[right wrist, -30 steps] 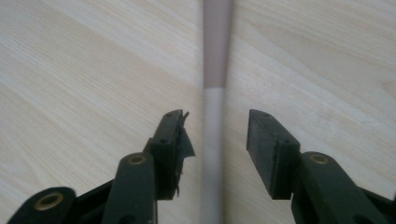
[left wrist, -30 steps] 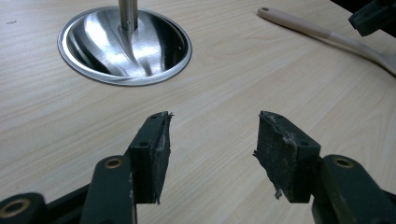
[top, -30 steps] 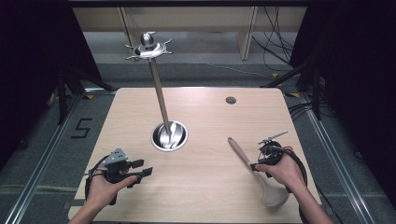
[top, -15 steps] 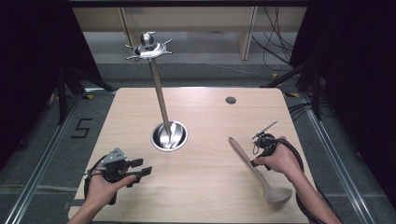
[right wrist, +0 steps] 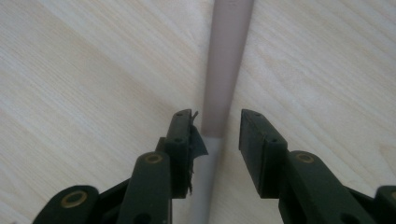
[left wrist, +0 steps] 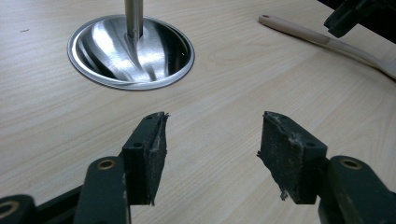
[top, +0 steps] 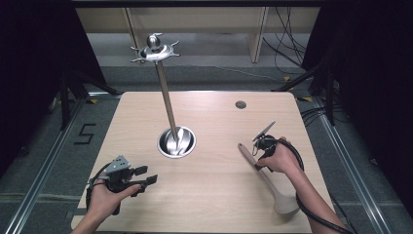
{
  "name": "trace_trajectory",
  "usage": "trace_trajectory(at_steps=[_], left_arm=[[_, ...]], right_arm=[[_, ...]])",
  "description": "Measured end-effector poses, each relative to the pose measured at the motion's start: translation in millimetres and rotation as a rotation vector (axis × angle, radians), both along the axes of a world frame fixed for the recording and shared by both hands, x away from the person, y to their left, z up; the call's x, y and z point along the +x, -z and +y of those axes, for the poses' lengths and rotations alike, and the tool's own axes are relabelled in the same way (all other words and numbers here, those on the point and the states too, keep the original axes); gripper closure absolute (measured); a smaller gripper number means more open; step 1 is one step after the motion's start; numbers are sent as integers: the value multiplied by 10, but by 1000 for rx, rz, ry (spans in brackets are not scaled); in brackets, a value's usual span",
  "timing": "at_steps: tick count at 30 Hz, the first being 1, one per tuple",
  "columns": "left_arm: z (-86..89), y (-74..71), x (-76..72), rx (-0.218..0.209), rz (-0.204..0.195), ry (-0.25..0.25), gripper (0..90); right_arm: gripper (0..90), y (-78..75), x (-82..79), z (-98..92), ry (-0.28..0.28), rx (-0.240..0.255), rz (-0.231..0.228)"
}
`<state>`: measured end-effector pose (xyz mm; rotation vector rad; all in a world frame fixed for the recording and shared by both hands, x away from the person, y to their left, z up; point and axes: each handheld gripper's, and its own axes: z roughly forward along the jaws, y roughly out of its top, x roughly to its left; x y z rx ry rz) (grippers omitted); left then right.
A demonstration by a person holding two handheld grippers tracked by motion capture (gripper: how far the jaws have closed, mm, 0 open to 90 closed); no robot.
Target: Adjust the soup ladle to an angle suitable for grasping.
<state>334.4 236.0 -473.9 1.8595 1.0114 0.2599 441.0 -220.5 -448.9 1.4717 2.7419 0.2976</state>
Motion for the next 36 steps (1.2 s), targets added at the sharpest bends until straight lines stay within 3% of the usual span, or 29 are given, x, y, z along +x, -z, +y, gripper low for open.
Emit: trace_trajectory(at_steps=[6, 9, 16, 24, 28, 35, 36], left_arm=[[-2, 12, 5, 5, 11, 9, 402], [1, 13, 3, 3, 12, 8, 402], [-2, 19, -1, 0, 8, 11, 401], [-2, 21, -3, -1, 8, 11, 400], [1, 22, -6, -1, 9, 10, 400], [1, 15, -6, -4, 7, 9, 399], [4, 9, -6, 0, 11, 10, 399]], right_arm=[[687, 45, 46, 33, -8, -31, 27], [688, 86, 54, 41, -25, -21, 14], [700, 161, 68, 70, -7, -48, 45], [744, 204, 77, 62, -3, -45, 36], [757, 174, 36, 46, 24, -6, 34], [761, -8, -95, -11, 32, 65, -50], [761, -41, -128, 1, 74, 61, -51]])
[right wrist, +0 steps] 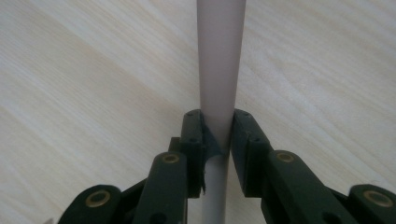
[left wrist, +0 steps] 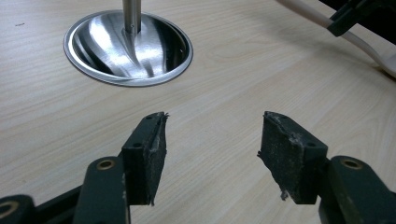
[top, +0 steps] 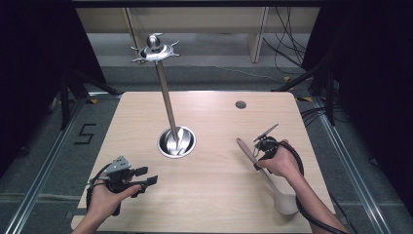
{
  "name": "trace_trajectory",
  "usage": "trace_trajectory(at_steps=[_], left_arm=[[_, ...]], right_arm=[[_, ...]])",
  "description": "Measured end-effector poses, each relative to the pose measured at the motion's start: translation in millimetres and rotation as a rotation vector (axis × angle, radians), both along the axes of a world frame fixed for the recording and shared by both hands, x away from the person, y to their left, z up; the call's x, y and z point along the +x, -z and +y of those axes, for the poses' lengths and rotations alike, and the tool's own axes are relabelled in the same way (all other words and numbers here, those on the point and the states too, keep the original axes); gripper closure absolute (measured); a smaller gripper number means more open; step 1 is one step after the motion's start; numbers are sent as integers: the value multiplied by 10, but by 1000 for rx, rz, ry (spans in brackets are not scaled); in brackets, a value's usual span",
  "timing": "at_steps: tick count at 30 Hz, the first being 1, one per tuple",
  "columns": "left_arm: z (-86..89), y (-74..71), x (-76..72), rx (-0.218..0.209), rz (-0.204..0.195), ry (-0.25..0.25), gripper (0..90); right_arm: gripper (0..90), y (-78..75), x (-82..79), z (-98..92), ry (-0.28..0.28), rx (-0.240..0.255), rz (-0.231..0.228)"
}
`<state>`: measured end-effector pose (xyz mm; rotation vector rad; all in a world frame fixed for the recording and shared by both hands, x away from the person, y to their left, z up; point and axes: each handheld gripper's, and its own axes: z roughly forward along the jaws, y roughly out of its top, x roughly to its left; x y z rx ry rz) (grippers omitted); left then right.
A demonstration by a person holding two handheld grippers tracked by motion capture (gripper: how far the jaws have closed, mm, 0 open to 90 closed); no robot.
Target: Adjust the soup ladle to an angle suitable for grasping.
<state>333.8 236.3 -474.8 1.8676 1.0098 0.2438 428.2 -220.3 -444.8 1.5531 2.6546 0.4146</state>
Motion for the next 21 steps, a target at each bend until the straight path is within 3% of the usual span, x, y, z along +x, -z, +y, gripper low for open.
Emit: trace_trajectory(at_steps=[1, 2, 6, 7, 9, 13, 17, 19, 20, 21], left_arm=[[-2, 1, 0, -5, 0, -2, 399], [-3, -1, -2, -3, 0, -5, 398], [-9, 2, -2, -9, 6, -4, 394], [-11, 3, 0, -8, 6, -4, 393], [-21, 6, 1, -17, 4, -4, 392], [-26, 3, -3, -17, 3, -4, 390], [-28, -10, -8, -26, 0, -2, 388], [-29, -13, -9, -25, -4, -3, 387], [-32, -19, -13, -26, -1, -2, 387], [-36, -23, -15, -26, -5, -5, 387]], right_arm=[[761, -41, -17, -32, -22, -2, -4], [761, -58, -34, -57, -46, 27, -43], [761, -177, -131, -129, -57, 103, -97], [761, -201, -166, -136, -30, 104, -111], [761, -244, -210, -174, -65, 157, -151], [761, -328, -295, -229, -95, 202, -211], [761, -402, -388, -287, -133, 281, -274], [761, -408, -426, -308, -137, 325, -327], [761, -450, -459, -331, -147, 329, -317], [761, -459, -474, -347, -169, 355, -342]])
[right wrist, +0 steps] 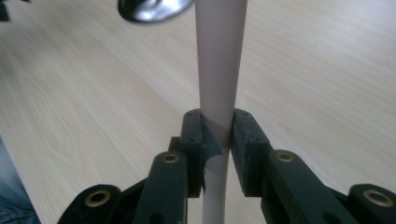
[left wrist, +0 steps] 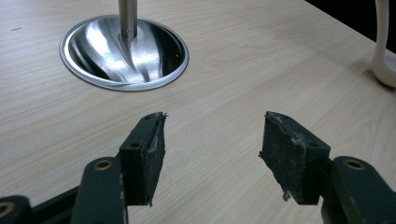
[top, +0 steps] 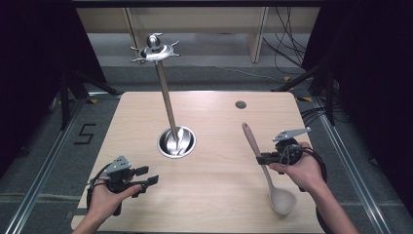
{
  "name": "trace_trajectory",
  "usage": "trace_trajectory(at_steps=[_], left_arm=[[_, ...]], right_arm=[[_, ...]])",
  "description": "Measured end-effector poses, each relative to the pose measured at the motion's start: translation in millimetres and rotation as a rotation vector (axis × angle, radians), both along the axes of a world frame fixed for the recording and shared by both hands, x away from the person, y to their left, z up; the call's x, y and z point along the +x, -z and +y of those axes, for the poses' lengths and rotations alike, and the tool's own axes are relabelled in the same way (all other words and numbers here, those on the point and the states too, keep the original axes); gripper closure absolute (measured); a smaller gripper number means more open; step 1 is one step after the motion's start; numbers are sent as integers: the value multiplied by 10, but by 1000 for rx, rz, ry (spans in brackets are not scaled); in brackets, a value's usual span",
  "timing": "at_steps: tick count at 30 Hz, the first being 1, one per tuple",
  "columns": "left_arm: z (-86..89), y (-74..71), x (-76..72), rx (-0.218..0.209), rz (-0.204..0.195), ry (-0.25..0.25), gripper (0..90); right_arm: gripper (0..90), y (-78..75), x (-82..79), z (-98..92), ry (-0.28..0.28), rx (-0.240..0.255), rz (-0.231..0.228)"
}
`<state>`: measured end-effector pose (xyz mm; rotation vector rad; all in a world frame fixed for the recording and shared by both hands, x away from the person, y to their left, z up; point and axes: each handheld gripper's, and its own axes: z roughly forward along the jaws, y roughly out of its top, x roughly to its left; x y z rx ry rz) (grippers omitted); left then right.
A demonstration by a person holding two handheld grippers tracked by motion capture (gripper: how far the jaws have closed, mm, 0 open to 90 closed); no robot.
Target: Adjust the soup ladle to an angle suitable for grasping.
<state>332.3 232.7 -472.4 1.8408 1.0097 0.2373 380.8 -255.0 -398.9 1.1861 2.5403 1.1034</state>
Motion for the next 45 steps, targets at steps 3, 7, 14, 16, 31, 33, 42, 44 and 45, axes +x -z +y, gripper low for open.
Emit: trace_trajectory(at_steps=[3, 7, 14, 16, 31, 33, 42, 44, 45], left_arm=[[-4, -7, 3, -9, -11, 11, 384], [-8, -19, 4, -11, -16, 7, 375], [-6, -24, 6, -18, -18, 11, 370], [-7, -24, 6, -20, -18, 10, 369], [-3, -26, 4, -25, -18, 13, 362], [0, -29, 3, -22, -17, 10, 361], [10, -44, 1, -30, -28, 2, 361], [13, -45, 12, -35, -39, 8, 361], [12, -47, 13, -36, -39, 5, 361]], right_arm=[[761, -38, -68, -37, -31, 53, -66], [761, -44, -155, -62, -50, 108, -146], [761, -18, -225, -96, -40, 148, -285], [762, -22, -241, -98, -37, 156, -286], [762, -102, -219, -62, 10, 248, -386], [762, -123, -193, -54, -11, 242, -405], [761, -205, -187, 28, -18, 256, -420], [762, -214, -177, 37, -29, 254, -446], [762, -212, -174, 53, -30, 269, -450]])
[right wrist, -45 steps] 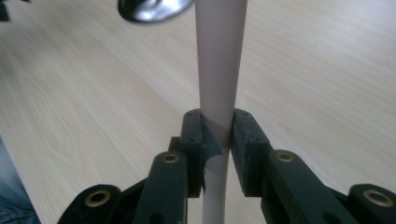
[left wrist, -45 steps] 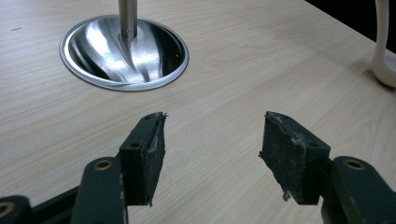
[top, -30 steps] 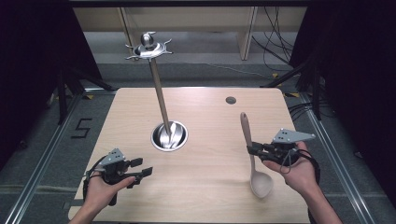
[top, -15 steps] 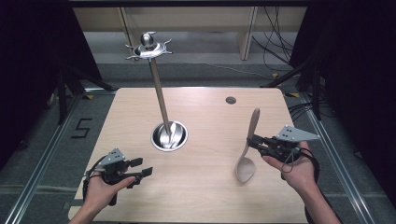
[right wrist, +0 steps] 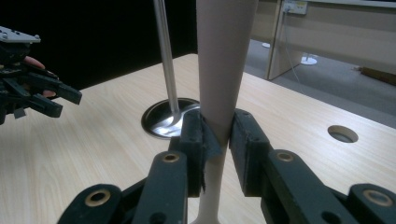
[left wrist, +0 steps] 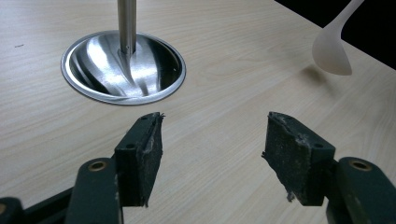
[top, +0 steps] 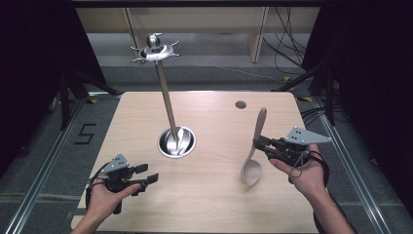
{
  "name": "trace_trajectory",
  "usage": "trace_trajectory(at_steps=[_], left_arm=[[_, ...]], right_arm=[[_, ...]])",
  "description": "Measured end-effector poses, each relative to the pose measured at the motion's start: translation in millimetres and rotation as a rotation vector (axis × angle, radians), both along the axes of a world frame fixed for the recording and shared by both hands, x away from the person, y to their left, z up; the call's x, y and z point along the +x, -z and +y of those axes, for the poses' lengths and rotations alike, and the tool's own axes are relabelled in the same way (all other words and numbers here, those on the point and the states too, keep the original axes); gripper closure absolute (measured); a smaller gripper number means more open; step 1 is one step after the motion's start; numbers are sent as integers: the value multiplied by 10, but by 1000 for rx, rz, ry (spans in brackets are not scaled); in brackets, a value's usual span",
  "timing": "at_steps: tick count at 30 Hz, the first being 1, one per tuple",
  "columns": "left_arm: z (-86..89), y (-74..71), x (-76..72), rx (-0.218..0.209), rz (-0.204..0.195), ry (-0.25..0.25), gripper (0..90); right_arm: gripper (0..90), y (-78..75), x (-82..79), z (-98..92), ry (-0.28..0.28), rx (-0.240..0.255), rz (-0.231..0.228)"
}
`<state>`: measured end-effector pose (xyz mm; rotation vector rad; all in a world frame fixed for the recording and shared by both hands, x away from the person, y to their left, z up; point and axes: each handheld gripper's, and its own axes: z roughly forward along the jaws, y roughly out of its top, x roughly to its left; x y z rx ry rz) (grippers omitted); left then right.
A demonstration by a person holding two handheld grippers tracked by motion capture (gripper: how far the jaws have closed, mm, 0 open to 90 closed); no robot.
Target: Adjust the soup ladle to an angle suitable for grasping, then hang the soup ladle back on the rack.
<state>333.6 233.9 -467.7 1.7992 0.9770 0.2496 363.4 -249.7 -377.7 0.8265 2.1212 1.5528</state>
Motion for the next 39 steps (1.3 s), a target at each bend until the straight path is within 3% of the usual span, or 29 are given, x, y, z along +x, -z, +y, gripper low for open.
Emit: trace_trajectory(at_steps=[2, 3, 7, 12, 14, 16, 20, 21, 26, 31, 32, 34, 36, 39], left_arm=[[0, -8, 3, 0, 0, -4, 361], [0, -14, 3, 3, 0, -7, 361], [-9, -31, 16, -9, -6, -4, 360], [-27, -43, 21, 8, -21, -7, 358], [-24, -40, 18, 12, -23, -2, 358], [-25, -36, 10, 7, -19, -7, 357], [-16, -42, 3, 9, -25, -7, 357], [-18, -46, 1, 4, -26, -3, 357], [-35, -65, -13, 5, -37, 0, 354], [-74, -172, -2, -8, -73, -8, 333], [-91, -201, 5, -12, -84, -9, 330], [-126, -257, 16, -15, -100, -12, 326], [-158, -308, 28, -18, -114, -10, 323], [-202, -394, 55, -29, -134, -10, 321]], right_arm=[[762, -3, -32, 36, 16, 21, 26], [762, -7, -10, 32, 6, 7, -9], [762, -33, -38, 65, -12, 10, 15], [762, -55, -31, 106, -19, 25, -13], [762, -73, -57, 127, -13, 29, 21], [761, -82, -40, 134, -27, 28, -7], [761, -91, -51, 158, -24, 37, -21], [761, -92, -69, 169, -23, 46, -4], [761, -93, -84, 198, -13, 39, -4], [761, -87, -65, 265, -42, 34, -27], [761, -90, -85, 284, -37, 40, 3], [761, -96, -103, 320, -28, 46, 13], [761, -103, -92, 347, -43, 33, -6], [761, -117, -107, 404, -55, 38, 2]])
